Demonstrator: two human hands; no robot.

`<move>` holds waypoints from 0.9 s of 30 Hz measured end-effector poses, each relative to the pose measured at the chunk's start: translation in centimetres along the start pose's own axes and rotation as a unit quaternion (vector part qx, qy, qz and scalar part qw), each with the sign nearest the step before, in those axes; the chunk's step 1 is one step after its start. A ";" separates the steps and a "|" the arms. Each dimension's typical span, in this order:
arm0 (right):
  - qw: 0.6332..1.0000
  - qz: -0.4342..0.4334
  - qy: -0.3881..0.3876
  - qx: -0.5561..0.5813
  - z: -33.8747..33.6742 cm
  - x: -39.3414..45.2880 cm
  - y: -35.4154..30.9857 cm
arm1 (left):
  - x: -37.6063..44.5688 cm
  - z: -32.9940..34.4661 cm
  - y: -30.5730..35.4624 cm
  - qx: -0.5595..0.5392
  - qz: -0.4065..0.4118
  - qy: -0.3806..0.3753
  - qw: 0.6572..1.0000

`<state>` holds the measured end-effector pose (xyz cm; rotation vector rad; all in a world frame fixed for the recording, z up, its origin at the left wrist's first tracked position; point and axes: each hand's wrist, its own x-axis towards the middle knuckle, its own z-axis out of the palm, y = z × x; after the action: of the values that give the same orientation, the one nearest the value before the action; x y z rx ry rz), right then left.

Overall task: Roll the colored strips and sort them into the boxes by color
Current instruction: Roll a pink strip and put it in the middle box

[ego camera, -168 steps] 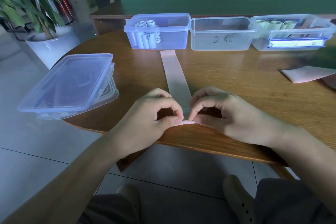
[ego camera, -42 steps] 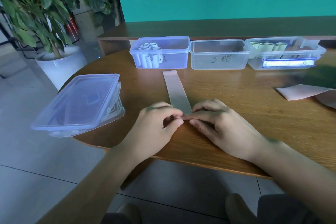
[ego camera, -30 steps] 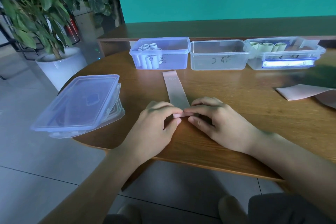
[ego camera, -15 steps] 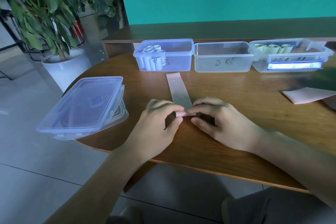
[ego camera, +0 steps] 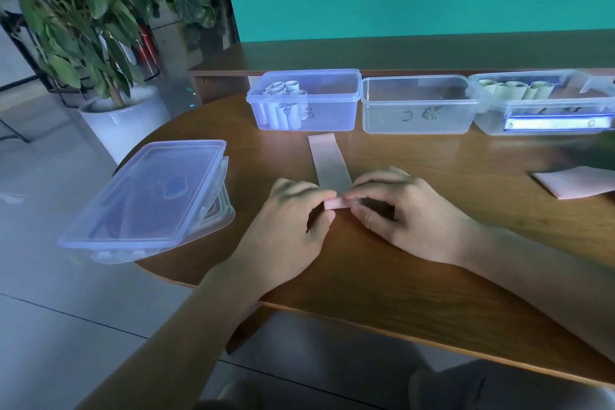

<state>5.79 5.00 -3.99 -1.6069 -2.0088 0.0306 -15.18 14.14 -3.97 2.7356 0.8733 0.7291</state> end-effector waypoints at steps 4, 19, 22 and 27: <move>1.000 -0.001 -0.008 -0.004 0.0 0.5 0.5 | 0.0 -0.2 0.0 -0.012 -0.003 0.018 1.000; 1.000 -0.005 0.012 0.015 0.0 1.3 1.2 | 1.0 0.2 -0.1 0.007 -0.023 0.004 1.000; 1.000 -0.005 0.018 0.018 0.1 1.6 1.5 | 1.1 0.2 -0.2 -0.007 -0.027 0.016 0.999; 1.000 -0.002 0.010 0.003 0.3 2.2 1.9 | 1.5 0.5 -0.2 0.003 -0.025 -0.005 1.000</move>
<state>7.07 7.64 -4.00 -1.5929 -1.9950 0.0195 -13.99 15.13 -3.86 2.7094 0.9382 0.7038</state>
